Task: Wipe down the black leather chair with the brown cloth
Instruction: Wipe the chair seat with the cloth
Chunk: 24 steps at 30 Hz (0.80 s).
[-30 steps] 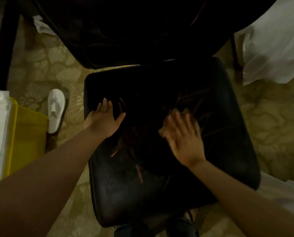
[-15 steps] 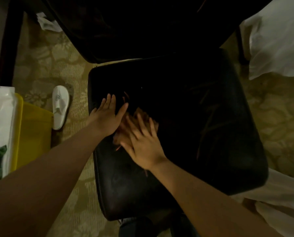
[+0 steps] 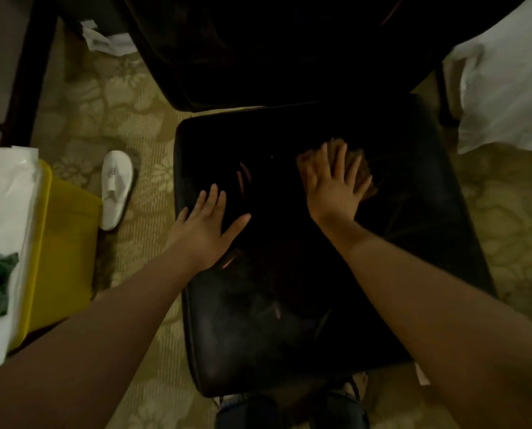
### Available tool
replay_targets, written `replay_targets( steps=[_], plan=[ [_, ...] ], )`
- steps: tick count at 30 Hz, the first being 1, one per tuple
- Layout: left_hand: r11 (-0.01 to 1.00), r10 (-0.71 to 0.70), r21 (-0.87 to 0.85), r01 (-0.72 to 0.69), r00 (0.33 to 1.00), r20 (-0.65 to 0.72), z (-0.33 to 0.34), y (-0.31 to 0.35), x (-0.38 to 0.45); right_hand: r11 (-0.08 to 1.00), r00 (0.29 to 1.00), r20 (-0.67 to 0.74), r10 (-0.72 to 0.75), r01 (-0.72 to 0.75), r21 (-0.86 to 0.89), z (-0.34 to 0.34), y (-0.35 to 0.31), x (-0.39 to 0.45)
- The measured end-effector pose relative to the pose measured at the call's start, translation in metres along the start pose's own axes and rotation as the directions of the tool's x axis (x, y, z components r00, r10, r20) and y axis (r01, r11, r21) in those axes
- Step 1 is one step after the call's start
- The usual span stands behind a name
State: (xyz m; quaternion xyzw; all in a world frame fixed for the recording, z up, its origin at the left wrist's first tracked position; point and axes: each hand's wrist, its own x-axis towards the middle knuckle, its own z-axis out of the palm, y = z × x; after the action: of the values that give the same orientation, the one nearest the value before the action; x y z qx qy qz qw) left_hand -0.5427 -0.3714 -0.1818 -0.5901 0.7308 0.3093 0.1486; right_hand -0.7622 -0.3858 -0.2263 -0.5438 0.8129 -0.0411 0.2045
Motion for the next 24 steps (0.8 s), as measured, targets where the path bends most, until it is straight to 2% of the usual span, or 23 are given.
replay_targets(
  steps=[2,6,8,11,13,16,18,20,22,24],
  plan=[
    [1.0,0.022,0.002,-0.022,1.0,-0.008,0.007,-0.008,-0.009,1.0,1.0,0.03,0.002,-0.003,0.015,0.005,-0.032,0.021],
    [0.977,0.066,0.198,-0.077,0.996,0.062,0.019,-0.021,-0.027,0.951,0.959,0.097,-0.265,0.277,-0.139,0.025,-0.086,0.014],
    [0.965,0.063,0.251,-0.081,0.995,0.08,0.021,-0.026,-0.032,0.876,0.898,0.139,-0.418,0.439,-0.199,0.033,-0.092,-0.007],
    [0.943,0.048,0.324,-0.078,0.994,0.098,0.018,-0.031,-0.037,0.723,0.758,0.199,-0.621,0.652,-0.227,0.039,-0.071,-0.045],
    [0.937,0.039,0.343,-0.074,0.994,0.106,0.015,-0.034,-0.038,0.646,0.689,0.214,-0.693,0.725,-0.241,0.039,-0.046,-0.069],
    [0.934,0.047,0.347,-0.082,0.993,0.108,0.012,-0.036,-0.034,0.596,0.634,0.261,-0.728,0.773,-0.218,0.033,-0.012,-0.096],
    [0.942,0.049,0.326,-0.081,0.993,0.106,0.013,-0.037,-0.03,0.625,0.665,0.259,-0.701,0.747,-0.228,0.028,-0.004,-0.09],
    [0.958,0.048,0.279,-0.074,0.994,0.098,0.016,-0.036,-0.029,0.711,0.761,0.171,-0.625,0.646,-0.278,0.025,-0.015,-0.063],
    [0.971,0.057,0.226,-0.072,0.996,0.075,0.017,-0.034,-0.027,0.864,0.895,0.08,-0.44,0.446,-0.233,0.021,-0.038,-0.026],
    [0.979,0.066,0.189,-0.076,0.996,0.055,0.018,-0.037,-0.026,0.958,0.969,0.052,-0.242,0.247,-0.146,0.025,-0.067,0.001]
  ],
)
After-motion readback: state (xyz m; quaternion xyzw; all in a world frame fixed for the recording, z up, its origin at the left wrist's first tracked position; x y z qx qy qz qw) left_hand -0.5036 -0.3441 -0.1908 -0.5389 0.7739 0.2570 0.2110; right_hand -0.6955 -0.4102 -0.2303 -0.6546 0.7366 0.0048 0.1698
